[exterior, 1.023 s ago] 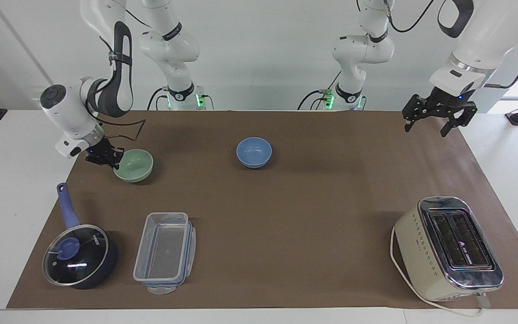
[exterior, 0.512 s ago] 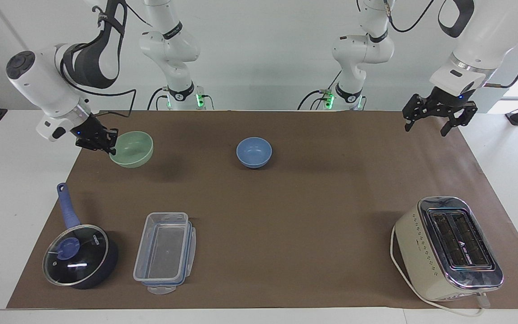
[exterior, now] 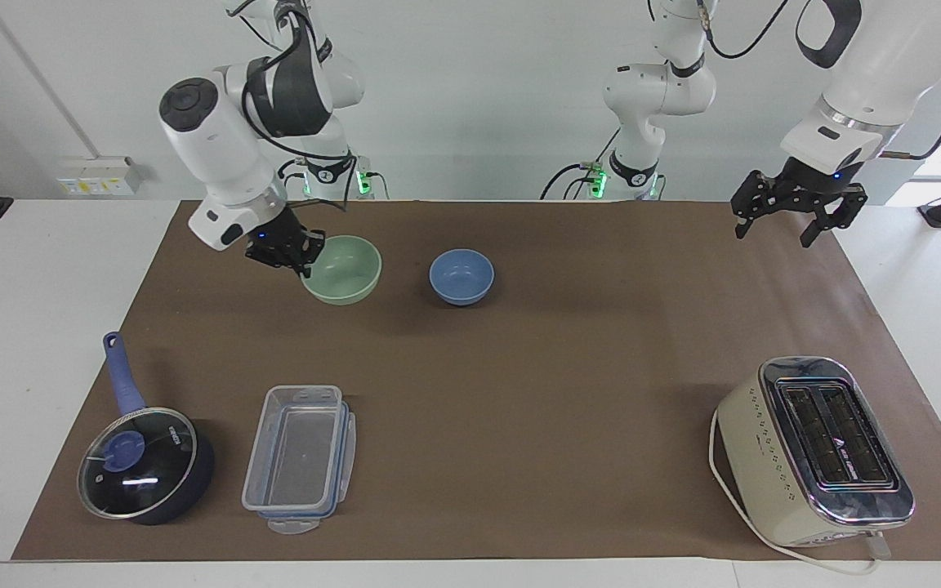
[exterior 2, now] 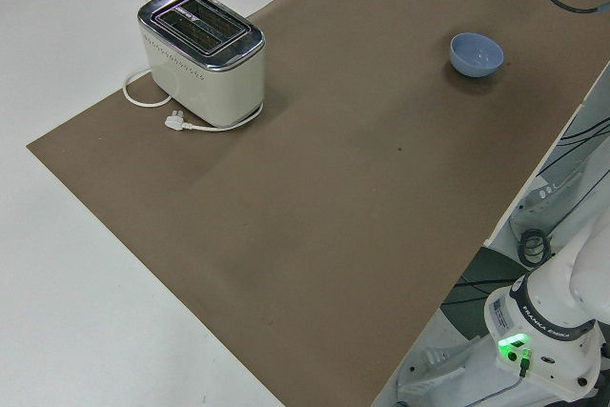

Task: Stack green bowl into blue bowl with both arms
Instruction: 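Lift the green bowl with the right gripper over the blue bowl, then lower the green bowl into the blue bowl with the right gripper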

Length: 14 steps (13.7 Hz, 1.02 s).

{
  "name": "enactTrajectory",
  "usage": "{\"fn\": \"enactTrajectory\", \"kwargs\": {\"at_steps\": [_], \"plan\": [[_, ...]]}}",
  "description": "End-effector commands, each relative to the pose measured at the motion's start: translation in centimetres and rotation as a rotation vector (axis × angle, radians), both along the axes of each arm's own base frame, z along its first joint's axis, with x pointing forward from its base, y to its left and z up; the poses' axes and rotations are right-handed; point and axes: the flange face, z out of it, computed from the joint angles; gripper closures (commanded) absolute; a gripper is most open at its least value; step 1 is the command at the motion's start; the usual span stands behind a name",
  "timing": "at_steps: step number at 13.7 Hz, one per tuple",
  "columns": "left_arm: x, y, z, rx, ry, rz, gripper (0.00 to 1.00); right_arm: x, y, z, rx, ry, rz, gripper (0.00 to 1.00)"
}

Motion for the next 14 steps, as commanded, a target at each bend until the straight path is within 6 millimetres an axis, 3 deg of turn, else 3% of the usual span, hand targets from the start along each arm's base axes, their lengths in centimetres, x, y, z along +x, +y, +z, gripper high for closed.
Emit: {"fn": "enactTrajectory", "kwargs": {"at_steps": [1, 3, 6, 7, 9, 14], "plan": [[0.0, 0.3, 0.6, 0.017, -0.005, 0.001, 0.00, -3.1, 6.8, -1.3, -0.006, 0.022, -0.042, 1.00], [0.0, 0.3, 0.6, 0.017, -0.005, -0.001, 0.00, -4.9, 11.4, -3.2, -0.007, 0.004, -0.047, 1.00], [0.0, 0.3, 0.6, 0.017, -0.005, 0.002, 0.00, -6.2, 13.3, -5.3, 0.018, 0.006, -0.037, 1.00], [0.0, 0.3, 0.6, 0.017, -0.005, 0.002, 0.00, -7.2, 14.8, -6.6, 0.018, 0.002, -0.020, 1.00], [0.0, 0.3, 0.6, 0.015, -0.005, 0.004, 0.00, -8.4, 15.2, -8.8, 0.016, -0.008, -0.027, 1.00], [0.0, 0.3, 0.6, 0.015, -0.005, 0.004, 0.00, -9.4, 15.6, -10.6, 0.041, 0.006, -0.033, 1.00]]}}
